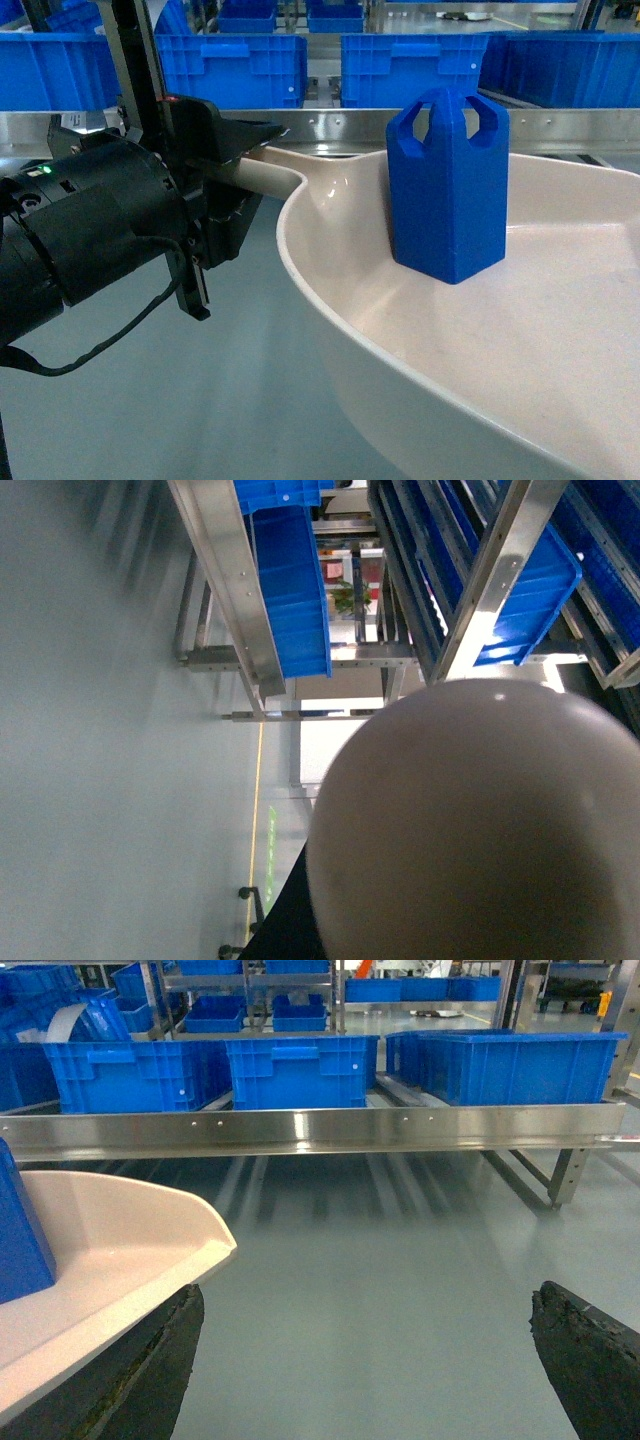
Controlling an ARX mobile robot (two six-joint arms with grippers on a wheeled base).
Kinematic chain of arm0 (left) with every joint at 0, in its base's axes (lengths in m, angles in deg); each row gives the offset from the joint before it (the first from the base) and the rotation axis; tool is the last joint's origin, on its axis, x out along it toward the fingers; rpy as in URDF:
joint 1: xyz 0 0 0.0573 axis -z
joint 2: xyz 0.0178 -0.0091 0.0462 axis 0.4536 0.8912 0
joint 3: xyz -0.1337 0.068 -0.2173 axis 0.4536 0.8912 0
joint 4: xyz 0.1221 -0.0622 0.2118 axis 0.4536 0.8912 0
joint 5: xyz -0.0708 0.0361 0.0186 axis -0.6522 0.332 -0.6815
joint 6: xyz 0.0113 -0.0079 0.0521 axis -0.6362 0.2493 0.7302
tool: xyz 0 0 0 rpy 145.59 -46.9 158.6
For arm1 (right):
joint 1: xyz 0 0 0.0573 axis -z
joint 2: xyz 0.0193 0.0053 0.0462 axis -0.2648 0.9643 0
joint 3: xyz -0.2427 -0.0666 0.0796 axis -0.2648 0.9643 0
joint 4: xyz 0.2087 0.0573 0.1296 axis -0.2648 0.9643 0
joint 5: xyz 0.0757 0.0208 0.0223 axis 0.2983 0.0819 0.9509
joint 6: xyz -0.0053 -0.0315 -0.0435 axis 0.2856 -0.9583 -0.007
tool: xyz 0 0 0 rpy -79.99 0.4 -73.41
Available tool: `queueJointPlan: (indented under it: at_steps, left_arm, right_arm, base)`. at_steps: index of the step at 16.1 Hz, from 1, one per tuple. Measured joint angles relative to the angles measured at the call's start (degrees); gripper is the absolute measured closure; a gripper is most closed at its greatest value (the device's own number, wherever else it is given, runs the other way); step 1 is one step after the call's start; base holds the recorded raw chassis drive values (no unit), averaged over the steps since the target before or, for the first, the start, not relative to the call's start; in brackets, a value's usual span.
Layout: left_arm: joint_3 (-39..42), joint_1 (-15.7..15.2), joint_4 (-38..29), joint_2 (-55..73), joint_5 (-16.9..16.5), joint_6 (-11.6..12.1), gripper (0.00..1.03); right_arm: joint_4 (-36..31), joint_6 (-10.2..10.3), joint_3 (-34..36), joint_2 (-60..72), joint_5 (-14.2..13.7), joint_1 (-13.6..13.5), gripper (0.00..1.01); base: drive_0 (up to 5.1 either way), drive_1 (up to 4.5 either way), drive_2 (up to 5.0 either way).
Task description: Place part in tray to right shelf
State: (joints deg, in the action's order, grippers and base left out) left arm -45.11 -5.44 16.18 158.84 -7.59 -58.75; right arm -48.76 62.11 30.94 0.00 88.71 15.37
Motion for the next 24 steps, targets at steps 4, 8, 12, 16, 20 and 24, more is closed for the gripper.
queueJointPlan:
  at_steps: [4, 8, 12, 16, 20, 24]
  left_arm:
    - [0.00, 0.00, 0.15, 0.00, 0.00, -0.02, 0.89]
    - [0.00, 0.00, 0.15, 0.00, 0.04, 0.00, 0.89]
    - [0.00, 0.00, -0.15, 0.00, -0.02, -0.02, 0.89]
    - [0.00, 0.00, 0.09, 0.00, -0.04, 0.00, 0.89]
    - [0.00, 0.00, 0.11, 0.00, -0.02, 0.04, 0.89]
    - [0.00, 0.00, 0.22, 0.00, -0.11, 0.13, 0.89]
  right_arm:
    - [0.13, 0.00, 0.00, 0.00, 0.00, 0.00, 0.03]
    - [0.15, 0.00, 0.00, 0.02, 0.00, 0.00, 0.03]
    - [0.00, 0.00, 0.00, 0.02, 0.00, 0.00, 0.03]
    - [0.04, 0.00, 0.00, -0.02, 0.02, 0.00, 0.03]
    - [0.09, 0.00, 0.00, 0.07, 0.00, 0.00, 0.03]
    - [0.15, 0.00, 0.00, 0.00, 0.00, 0.02, 0.03]
  base:
    - [0.1, 4.25, -4.1]
    - [0.0, 4.18, -4.2]
    - [0.0, 4.19, -4.2]
    - [0.0, 4.21, -4.2]
    - [0.0, 4.27, -4.3]
    - [0.3, 4.61, -4.0]
